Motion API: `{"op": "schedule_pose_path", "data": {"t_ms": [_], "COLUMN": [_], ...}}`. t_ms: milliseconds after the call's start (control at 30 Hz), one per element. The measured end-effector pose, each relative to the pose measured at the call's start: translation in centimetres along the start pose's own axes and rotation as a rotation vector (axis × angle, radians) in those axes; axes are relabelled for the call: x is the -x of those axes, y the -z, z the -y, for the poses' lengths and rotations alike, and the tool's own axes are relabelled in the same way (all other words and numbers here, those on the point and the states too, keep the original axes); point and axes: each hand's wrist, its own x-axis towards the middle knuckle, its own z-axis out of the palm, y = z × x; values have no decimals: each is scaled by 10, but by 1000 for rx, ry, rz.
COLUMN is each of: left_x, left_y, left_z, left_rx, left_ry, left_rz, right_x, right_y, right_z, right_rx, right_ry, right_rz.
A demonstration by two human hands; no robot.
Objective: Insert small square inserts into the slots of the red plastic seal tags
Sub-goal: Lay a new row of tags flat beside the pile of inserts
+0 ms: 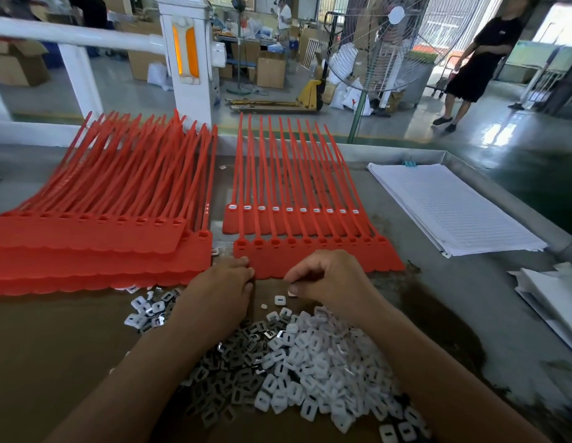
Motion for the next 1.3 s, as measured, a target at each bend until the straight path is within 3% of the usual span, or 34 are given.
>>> {"op": "schedule_pose_path", "data": {"t_ms": [467,667,867,1300], "left_x": [3,4,4,5], "left_y": [6,6,5,3], "left_z": [4,4,2,3], "left_rx": [57,85,73,74], "left_ry": [-20,-4,-10,-19], "left_rz": [-16,-21,-14,-9], "right_x": [-64,-90,-102,-108], "right_y": [-7,-27,-45,-43], "right_z": [20,25,16,29], "right_rx": [260,235,298,595], "right_ry": [-17,-37,-84,41], "right_rz": [17,-1,93,281]}}
